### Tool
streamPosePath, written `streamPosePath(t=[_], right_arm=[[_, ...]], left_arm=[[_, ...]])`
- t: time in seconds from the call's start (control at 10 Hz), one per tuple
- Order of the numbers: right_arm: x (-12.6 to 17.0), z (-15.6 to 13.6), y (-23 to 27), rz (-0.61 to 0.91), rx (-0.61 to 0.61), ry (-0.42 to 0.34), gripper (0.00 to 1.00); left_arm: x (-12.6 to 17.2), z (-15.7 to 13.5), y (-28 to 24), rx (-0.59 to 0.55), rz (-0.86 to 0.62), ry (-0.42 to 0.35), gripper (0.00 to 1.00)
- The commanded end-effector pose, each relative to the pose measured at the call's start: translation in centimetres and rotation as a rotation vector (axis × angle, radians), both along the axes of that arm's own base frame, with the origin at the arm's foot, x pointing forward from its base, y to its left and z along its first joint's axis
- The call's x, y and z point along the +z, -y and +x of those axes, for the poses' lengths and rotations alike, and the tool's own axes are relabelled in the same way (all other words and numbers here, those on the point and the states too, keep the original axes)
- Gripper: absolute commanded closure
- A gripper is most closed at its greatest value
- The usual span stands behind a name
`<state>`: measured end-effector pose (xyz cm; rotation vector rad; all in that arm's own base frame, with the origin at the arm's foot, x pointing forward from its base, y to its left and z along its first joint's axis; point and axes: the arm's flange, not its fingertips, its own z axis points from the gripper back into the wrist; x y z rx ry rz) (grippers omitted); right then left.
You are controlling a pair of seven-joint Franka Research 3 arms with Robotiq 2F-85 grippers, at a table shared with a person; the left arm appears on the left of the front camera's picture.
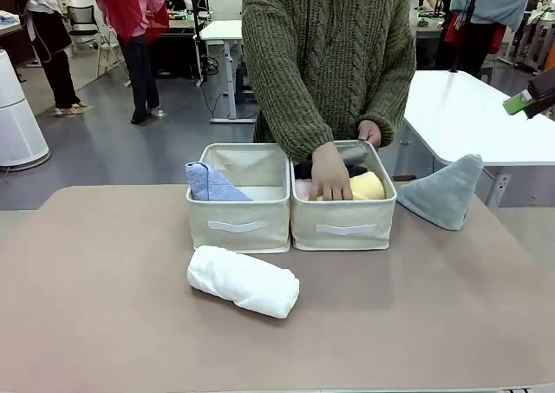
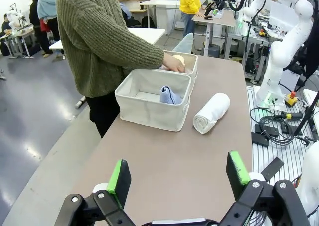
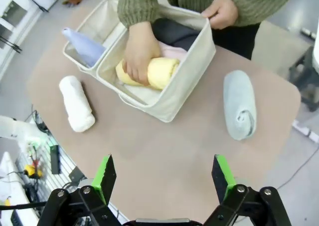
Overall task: Sort the towels based on their folding style.
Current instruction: Pick up another triangle-folded towel from the table and place it in the left Fabric basket.
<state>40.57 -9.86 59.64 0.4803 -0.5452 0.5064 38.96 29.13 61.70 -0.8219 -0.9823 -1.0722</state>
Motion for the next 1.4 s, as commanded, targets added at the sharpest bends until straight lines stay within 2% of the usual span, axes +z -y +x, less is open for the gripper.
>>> streamPosePath(t=[0.0,0.3,0.4,0.6,0.7,0.9,1.1,1.3], right_arm=[[0.5,-0.5,0.7,-0.013,-0.024,0.008,0.0],[0.3,-0.4,0.7,0.01,-0.009,0.011,0.0],[0.4,0.2,-1.9,-0.265,-0.048,0.069,0.0],[-0.3,4.7,-3.8,-0.469,-0.094,0.06,0.0],[-1.2,7.0,-4.1,-0.547,-0.099,0.04,0.0],[-3.6,9.9,-5.1,-0.579,-0.042,-0.084,0.0],[-6.8,12.4,-4.9,-0.542,-0.022,-0.19,0.0],[-9.0,13.5,-5.0,-0.529,-0.01,-0.245,0.0]], left_arm=[[0.2,-0.1,0.0,0.005,-0.007,0.012,0.0],[0.2,-0.1,0.0,0.005,-0.007,0.012,0.0],[0.2,-0.1,0.0,0.005,-0.007,0.012,0.0],[0.2,-0.1,0.0,0.005,-0.007,0.012,0.0],[0.2,-0.1,0.0,0.005,-0.007,0.012,0.0],[0.2,-0.1,0.0,0.005,-0.007,0.012,0.0],[0.2,-0.1,0.0,0.005,-0.007,0.012,0.0],[0.2,-0.1,0.0,0.005,-0.007,0.012,0.0]])
